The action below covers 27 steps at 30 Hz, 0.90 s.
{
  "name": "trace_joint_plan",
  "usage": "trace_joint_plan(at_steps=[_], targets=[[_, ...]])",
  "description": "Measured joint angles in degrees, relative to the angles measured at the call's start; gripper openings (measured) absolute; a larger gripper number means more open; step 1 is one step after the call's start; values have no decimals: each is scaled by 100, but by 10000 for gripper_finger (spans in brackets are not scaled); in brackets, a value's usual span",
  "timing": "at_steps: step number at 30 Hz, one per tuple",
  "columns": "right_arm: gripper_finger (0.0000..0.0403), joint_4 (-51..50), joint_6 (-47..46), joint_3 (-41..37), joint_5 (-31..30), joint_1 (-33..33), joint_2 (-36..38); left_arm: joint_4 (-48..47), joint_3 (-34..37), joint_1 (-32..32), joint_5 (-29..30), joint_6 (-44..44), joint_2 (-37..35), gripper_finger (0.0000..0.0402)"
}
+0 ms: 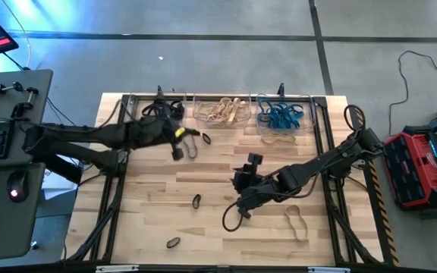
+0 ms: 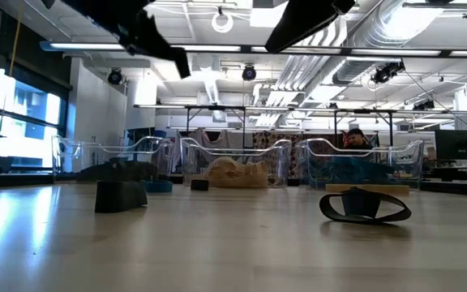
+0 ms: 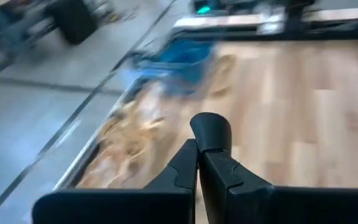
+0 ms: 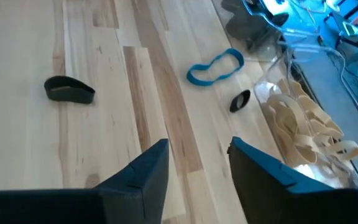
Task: Sort rubber bands into baskets
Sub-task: Put the black rubber band into the left transparent bin
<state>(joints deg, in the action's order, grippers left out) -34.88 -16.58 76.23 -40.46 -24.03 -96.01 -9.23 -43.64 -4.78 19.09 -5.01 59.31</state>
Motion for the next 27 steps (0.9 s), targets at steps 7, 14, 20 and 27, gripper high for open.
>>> trace_joint_plan(at_steps=[7, 14, 20, 27], targets=[[74, -112, -141, -25, 4, 32, -2, -1311, -155, -1397, 1, 78, -82, 0], [15, 969, 174, -842, 949, 409, -13, -2078, -531, -2823, -561, -259, 249, 0], [5, 1769, 391, -1315, 1359, 636, -17, -2574, -893, -3801, -1090, -645, 951, 0], [2, 1841, 511, -1342, 1357, 680, -17, -3629, -1813, -4522, -1130, -1417, 2262, 0]])
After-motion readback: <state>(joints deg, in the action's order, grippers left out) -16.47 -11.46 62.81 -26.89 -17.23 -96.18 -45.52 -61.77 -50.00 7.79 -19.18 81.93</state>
